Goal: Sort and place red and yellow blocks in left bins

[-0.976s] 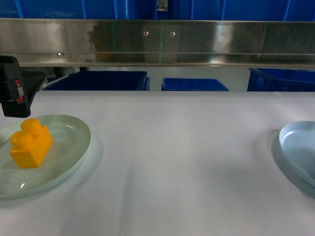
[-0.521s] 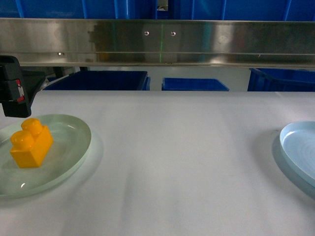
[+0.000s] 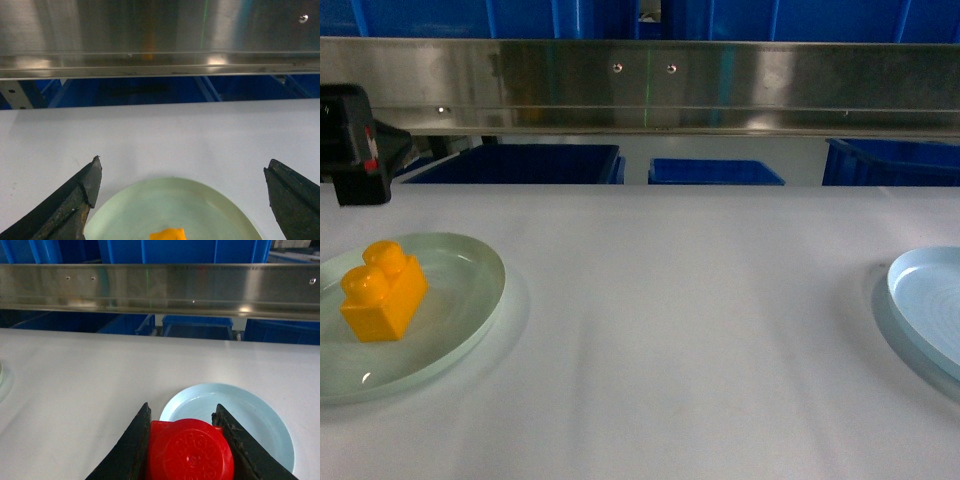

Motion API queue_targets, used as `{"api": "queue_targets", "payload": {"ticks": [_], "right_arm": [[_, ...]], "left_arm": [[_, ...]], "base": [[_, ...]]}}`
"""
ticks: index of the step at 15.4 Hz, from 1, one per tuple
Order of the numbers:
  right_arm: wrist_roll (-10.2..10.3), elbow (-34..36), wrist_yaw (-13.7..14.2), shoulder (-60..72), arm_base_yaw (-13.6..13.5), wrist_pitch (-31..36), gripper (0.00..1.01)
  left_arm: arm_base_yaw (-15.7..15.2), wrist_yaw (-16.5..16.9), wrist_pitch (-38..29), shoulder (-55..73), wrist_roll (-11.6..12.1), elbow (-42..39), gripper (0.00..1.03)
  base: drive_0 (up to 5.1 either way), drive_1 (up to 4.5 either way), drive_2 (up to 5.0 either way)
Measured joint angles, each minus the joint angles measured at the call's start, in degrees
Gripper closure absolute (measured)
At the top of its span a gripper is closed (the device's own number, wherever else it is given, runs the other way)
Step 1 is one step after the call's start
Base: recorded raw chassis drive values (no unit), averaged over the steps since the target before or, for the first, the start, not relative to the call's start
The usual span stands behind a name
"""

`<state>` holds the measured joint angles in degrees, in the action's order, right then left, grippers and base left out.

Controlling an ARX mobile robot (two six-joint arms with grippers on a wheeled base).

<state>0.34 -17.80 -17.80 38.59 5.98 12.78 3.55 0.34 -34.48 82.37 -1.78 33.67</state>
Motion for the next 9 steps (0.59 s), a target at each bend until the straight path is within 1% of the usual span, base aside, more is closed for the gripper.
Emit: {"api": "queue_targets", "payload": {"ticks": [1, 3, 5, 7, 8, 9], "right_arm": [[0.0, 0.7, 0.0, 0.33, 0.0, -0.28, 0.72], [0.0, 0.79, 0.02, 0.2, -0.31, 0.83, 0.72], [0.0, 1.11, 0.07, 0.2, -0.48, 1.01, 0.72], [0.0, 1.7, 0.2, 0.26, -0.94, 0.94, 0.72], [0.02, 1.73, 0.2, 0.26, -1.18, 0.96, 0.72], [0.02, 2.32, 0.2, 0.26, -1.16, 0.98, 0.72]], "left_arm": [[0.07, -0.17, 2.49, 1.09, -1.46, 2.56, 0.05], [0.81, -0.37, 7.21, 3.15, -3.8, 4.83, 0.05], [1.66, -1.07, 10.05, 5.73, -5.33, 5.53, 0.05], [1.92, -2.36, 11.45, 7.52, -5.99, 5.68, 0.05], [1.9, -4.31, 11.02, 8.39, -5.99, 5.62, 0.05], [0.9, -5.92, 8.79, 9.99, -5.75, 4.72, 0.05]], "base": [[0.0, 0.0, 0.0], [0.0, 0.0, 0.0], [0.0, 0.0, 0.0], [0.0, 0.0, 0.0], [0.0, 0.0, 0.0], [0.0, 0.0, 0.0]]}}
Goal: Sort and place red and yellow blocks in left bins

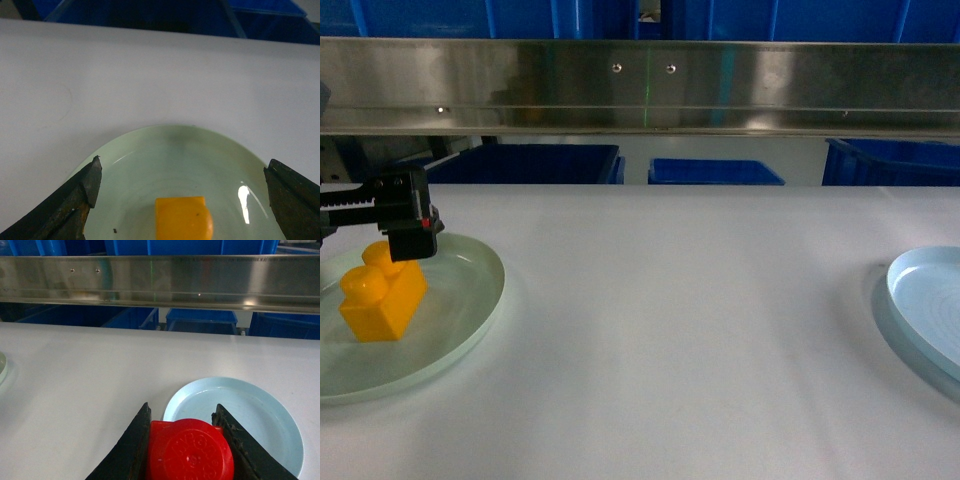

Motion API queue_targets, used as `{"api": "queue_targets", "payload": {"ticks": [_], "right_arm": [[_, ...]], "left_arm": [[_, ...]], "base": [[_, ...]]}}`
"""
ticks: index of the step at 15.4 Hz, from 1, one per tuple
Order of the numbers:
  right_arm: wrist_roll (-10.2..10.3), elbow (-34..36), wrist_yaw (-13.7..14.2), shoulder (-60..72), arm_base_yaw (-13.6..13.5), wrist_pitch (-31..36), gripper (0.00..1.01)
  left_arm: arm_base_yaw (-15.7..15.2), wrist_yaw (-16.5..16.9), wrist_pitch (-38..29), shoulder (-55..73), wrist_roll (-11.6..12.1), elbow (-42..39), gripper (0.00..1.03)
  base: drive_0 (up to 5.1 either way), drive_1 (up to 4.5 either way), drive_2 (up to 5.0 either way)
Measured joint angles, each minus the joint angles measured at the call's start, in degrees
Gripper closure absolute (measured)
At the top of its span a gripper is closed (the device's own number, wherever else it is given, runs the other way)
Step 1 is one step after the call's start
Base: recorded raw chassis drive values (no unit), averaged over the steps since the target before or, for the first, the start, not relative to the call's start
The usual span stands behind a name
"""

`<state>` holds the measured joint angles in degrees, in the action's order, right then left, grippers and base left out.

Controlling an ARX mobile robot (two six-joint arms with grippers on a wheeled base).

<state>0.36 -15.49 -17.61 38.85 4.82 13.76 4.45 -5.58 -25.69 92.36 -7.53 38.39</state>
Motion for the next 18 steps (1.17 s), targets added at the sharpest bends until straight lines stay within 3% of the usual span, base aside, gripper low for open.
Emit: {"api": "queue_targets", "payload": {"ticks": [5, 9, 13, 14, 16, 18], "right_arm": [[0.04, 0.83, 0.31, -1.09, -1.18, -0.85, 0.72], [0.09, 1.01, 0.9, -1.22, -1.46, -0.87, 0.72], [0.15, 1.36, 0.87, -1.86, -1.38, -1.38, 0.72], [0.17, 1.49, 0.87, -1.99, -1.4, -1.38, 0.72], [1.01, 1.53, 2.03, -2.1, -2.05, -0.63, 0.72], [2.12, -0.55, 5.73, -1.01, -5.92, 0.87, 0.72]], "left_arm": [[-0.85, -0.61, -1.9, 4.13, 0.48, -1.51, 0.05], [-0.85, -0.04, 1.11, 4.76, 0.39, -1.44, 0.08], [-0.46, 0.04, 1.33, 5.33, 0.46, -1.42, 0.49], [-0.37, 0.04, 0.79, 5.33, 0.5, -1.42, 0.55], [-0.2, 0.31, -5.03, 4.15, 1.6, -1.44, 0.74], [-0.98, 0.26, -14.67, -2.54, 5.25, -1.44, 0.76]], "base": [[0.0, 0.0, 0.0], [0.0, 0.0, 0.0], [0.0, 0.0, 0.0], [0.0, 0.0, 0.0], [0.0, 0.0, 0.0], [0.0, 0.0, 0.0]]}}
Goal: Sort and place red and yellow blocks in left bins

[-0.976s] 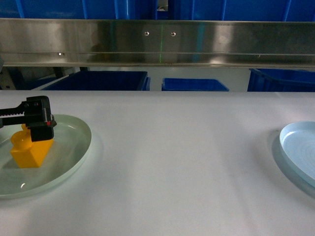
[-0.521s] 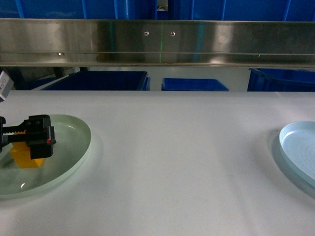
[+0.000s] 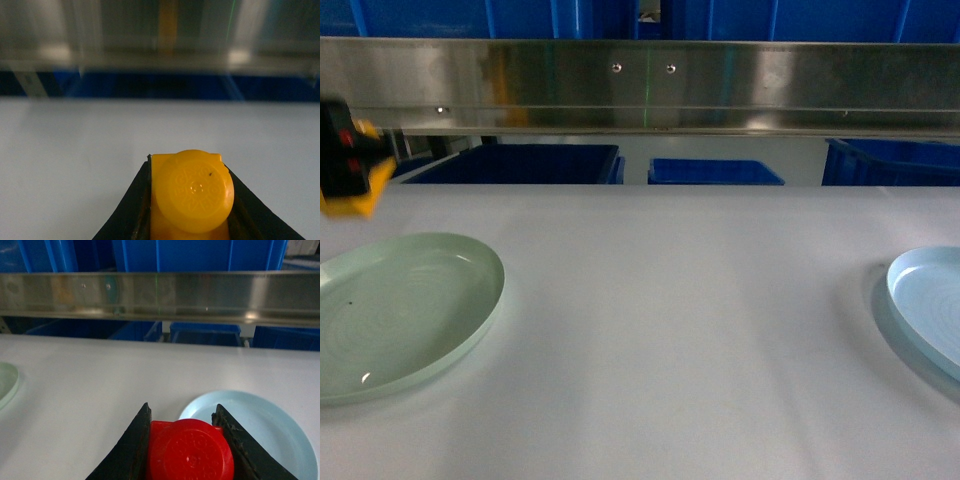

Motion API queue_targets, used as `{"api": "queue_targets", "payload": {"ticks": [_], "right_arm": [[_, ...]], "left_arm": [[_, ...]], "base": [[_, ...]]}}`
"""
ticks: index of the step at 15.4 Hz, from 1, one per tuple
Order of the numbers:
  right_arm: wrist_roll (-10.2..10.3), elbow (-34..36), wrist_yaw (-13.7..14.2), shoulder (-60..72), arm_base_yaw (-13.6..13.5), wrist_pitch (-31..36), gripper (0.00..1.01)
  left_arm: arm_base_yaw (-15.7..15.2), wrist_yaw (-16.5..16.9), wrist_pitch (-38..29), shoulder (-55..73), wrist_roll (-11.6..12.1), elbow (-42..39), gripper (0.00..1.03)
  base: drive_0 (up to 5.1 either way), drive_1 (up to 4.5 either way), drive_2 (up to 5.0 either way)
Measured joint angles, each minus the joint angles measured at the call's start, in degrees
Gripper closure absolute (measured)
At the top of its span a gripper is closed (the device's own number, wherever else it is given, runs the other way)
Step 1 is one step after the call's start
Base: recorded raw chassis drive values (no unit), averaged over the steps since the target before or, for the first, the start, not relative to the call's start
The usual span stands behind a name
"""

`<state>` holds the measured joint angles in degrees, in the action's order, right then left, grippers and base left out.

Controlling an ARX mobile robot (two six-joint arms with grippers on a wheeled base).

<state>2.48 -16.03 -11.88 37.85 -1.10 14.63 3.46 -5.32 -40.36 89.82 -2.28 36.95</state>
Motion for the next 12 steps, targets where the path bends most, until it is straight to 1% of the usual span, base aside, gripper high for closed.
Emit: {"api": "queue_targets", "payload": {"ticks": [1, 2, 3, 4, 5, 6, 8, 9, 10, 11, 12], "right_arm": [[0.55, -2.84, 2.64, -0.11, -1.73, 0.22, 0.72], [0.83, -4.2, 4.13, -0.7, -2.36, -0.26, 0.72], [1.18, -5.25, 5.53, -2.19, -2.38, -1.9, 0.72], [1.53, -5.66, 8.22, -4.85, -3.04, -4.76, 0.72], [1.86, -5.95, 9.51, -7.87, -3.04, -7.78, 0.72], [1.88, -6.29, 10.51, -10.08, -3.02, -9.51, 0.72], [1.97, -6.8, 13.18, -15.74, -2.99, -13.27, 0.72], [1.97, -6.8, 14.49, -18.36, -3.43, -15.15, 0.72], [1.99, -6.71, 15.52, -19.47, -4.2, -16.13, 0.72], [1.99, -6.29, 17.81, -20.35, -6.19, -16.98, 0.72], [1.99, -5.73, 20.06, -20.65, -9.05, -17.05, 0.72]], "left_arm": [[-1.18, 0.72, -4.39, -6.36, 2.69, -0.09, 0.76], [-2.36, 1.51, -4.72, -10.69, 3.23, -0.83, 0.76], [-3.23, 2.8, -3.1, -14.43, 3.19, -1.86, 0.76], [-4.26, 4.79, 0.98, -19.82, 2.43, -3.28, 0.76], [-4.22, 6.8, 4.52, -24.63, 1.49, -4.04, 0.76], [-3.56, 8.26, 7.19, -28.35, 0.83, -4.44, 0.76], [-1.62, 10.84, 11.91, -37.2, 0.35, -6.4, 0.76], [-1.64, 12.07, 14.25, -41.0, 0.37, -8.11, 0.76], [-2.71, 12.57, 15.02, -42.53, 0.39, -9.44, 0.76], [-5.01, 12.87, 16.55, -44.06, 0.35, -11.21, 0.76], [-6.32, 13.16, 16.15, -45.83, -0.31, -13.16, 0.76]], "base": [[0.0, 0.0, 0.0], [0.0, 0.0, 0.0], [0.0, 0.0, 0.0], [0.0, 0.0, 0.0], [0.0, 0.0, 0.0], [0.0, 0.0, 0.0], [0.0, 0.0, 0.0], [0.0, 0.0, 0.0], [0.0, 0.0, 0.0], [0.0, 0.0, 0.0], [0.0, 0.0, 0.0]]}}
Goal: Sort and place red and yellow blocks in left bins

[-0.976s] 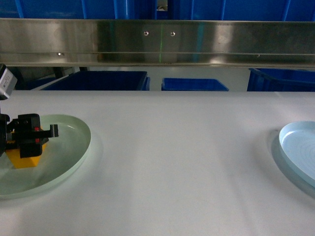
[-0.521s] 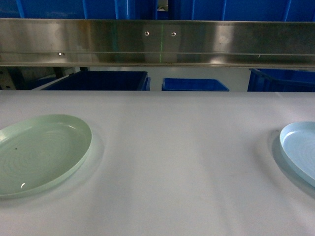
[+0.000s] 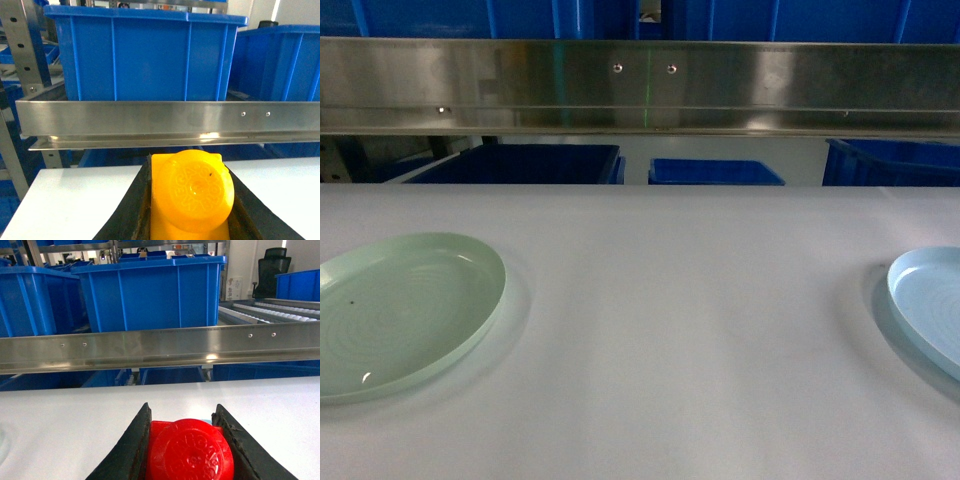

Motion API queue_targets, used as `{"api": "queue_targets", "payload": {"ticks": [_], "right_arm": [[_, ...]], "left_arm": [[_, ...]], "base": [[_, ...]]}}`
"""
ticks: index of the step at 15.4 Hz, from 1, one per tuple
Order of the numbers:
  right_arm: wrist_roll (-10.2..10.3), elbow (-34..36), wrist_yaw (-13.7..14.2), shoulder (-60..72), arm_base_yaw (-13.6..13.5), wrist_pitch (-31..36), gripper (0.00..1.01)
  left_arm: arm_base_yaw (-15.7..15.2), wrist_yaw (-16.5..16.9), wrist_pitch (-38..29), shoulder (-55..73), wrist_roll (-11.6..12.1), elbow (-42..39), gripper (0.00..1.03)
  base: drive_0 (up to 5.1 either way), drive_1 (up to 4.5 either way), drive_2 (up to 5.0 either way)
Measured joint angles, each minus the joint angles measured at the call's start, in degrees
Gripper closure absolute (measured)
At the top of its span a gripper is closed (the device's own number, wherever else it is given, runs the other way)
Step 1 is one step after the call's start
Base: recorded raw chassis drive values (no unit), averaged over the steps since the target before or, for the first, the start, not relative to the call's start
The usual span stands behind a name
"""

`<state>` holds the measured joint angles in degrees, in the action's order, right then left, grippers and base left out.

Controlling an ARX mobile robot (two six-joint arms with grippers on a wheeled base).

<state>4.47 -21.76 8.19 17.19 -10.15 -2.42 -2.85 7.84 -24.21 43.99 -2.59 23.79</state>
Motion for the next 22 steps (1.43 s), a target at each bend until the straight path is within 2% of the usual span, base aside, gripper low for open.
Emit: {"api": "queue_targets", "payload": {"ticks": [2, 4, 6, 8, 12, 15, 22], "right_arm": [[0.0, 1.18, 0.83, -0.35, 0.15, 1.16, 0.72], [0.0, 2.58, 0.52, 0.22, 2.12, 3.1, 0.72], [-0.04, 3.43, -0.76, 2.58, 3.23, 7.15, 0.72], [0.0, 4.0, -1.31, 4.63, 5.07, 8.44, 0.72], [0.24, 4.17, -3.19, 4.09, 5.35, 8.11, 0.72], [1.38, 4.39, -6.56, 2.49, 5.88, 6.21, 0.72], [2.16, 4.48, -6.97, 2.47, 6.1, 6.27, 0.72]], "left_arm": [[-0.59, 1.86, -2.1, -0.94, -0.94, -0.68, 0.76], [2.51, 1.79, -3.15, 0.61, -1.09, -0.68, 0.76], [5.79, -0.35, -5.84, 1.92, -0.2, -0.98, 0.76], [8.33, -2.27, -5.7, 3.13, 0.11, -1.01, 0.76], [7.23, -2.58, -4.28, 2.89, 0.0, -1.44, 0.76], [7.23, -2.49, -4.44, 2.89, 0.0, -1.46, 0.76], [7.15, -2.49, -4.42, 2.89, 0.0, -1.46, 0.76]], "base": [[0.0, 0.0, 0.0], [0.0, 0.0, 0.0], [0.0, 0.0, 0.0], [0.0, 0.0, 0.0], [0.0, 0.0, 0.0], [0.0, 0.0, 0.0], [0.0, 0.0, 0.0]]}}
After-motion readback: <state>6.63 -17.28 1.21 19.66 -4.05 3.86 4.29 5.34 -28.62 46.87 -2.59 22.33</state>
